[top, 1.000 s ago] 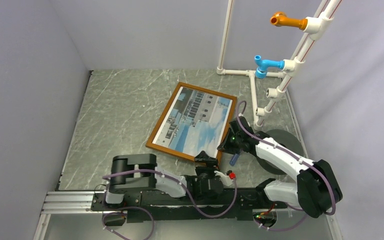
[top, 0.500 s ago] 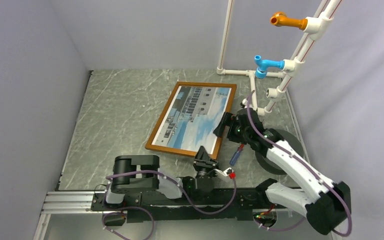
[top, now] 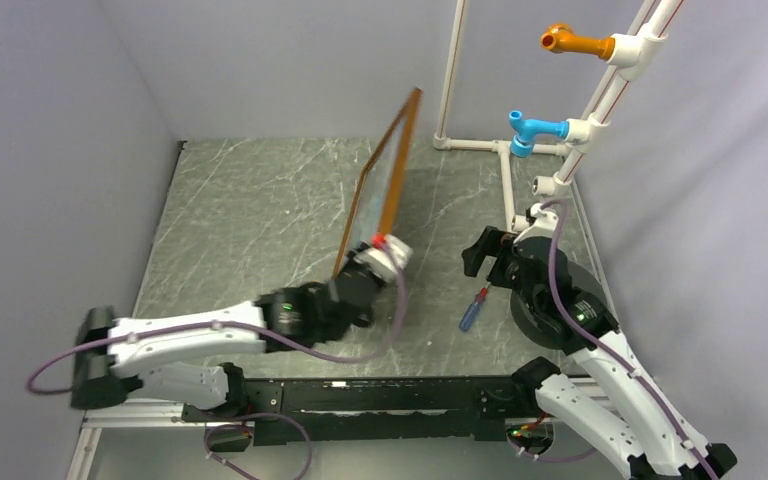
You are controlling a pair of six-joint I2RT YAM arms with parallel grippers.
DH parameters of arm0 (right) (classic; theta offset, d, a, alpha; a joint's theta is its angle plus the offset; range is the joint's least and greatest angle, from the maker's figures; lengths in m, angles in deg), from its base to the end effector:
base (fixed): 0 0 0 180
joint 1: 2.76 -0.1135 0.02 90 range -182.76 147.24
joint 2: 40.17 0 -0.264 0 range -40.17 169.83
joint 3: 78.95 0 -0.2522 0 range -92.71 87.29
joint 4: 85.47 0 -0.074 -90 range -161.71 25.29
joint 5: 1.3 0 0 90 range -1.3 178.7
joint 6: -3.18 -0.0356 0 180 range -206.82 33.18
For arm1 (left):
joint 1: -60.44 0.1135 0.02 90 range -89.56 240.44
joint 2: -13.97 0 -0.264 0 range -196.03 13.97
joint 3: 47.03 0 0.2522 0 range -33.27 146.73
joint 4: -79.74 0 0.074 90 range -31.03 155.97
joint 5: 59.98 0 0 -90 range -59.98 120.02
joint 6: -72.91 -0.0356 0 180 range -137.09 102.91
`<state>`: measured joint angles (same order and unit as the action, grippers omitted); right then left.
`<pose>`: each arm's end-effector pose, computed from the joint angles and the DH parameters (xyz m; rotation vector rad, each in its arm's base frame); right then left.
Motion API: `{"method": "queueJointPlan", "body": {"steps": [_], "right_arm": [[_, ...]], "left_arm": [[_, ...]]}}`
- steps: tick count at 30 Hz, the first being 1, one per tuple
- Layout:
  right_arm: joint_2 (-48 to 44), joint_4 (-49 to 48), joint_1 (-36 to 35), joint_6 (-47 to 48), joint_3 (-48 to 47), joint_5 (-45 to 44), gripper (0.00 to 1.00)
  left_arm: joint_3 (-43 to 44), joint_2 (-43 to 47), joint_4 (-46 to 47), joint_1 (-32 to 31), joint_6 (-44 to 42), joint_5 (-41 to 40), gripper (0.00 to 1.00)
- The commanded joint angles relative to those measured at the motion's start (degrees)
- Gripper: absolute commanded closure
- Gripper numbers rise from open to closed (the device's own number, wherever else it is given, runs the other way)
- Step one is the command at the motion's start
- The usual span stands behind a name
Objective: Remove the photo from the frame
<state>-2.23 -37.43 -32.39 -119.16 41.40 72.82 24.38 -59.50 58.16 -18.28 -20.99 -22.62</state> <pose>0.1292 0.0623 0.3211 0.2235 2.0229 0.4056 0.0834 -0.2735 0.3192 0.7211 1.6674 -0.0075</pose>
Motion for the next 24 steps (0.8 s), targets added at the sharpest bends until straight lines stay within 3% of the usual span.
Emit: {"method": "queueJointPlan", "body": {"steps": [1, 7, 20, 24], "right_arm": [[1.3, 0.4, -0.1, 0.3, 2.8, -0.9, 0.0], [4.9, -5.0, -0.1, -0.9, 5.6, 3.7, 0.0], [14.2, -13.1, -0.2, -2.7, 9.4, 14.5, 0.0], [16.4, -16.2, -0.3, -3.0, 10.5, 18.1, 0.0]], "left_arm": [[-5.7, 16.6, -8.1, 10.0, 26.6, 31.5, 1.0], [-18.9, 32.2, -5.0, 22.6, 36.4, 41.8, 1.0], [-29.2, 49.5, -15.6, 24.1, 53.3, 31.0, 1.0], [-30.8, 50.0, -19.5, 24.1, 56.7, 29.4, 1.0]]}}
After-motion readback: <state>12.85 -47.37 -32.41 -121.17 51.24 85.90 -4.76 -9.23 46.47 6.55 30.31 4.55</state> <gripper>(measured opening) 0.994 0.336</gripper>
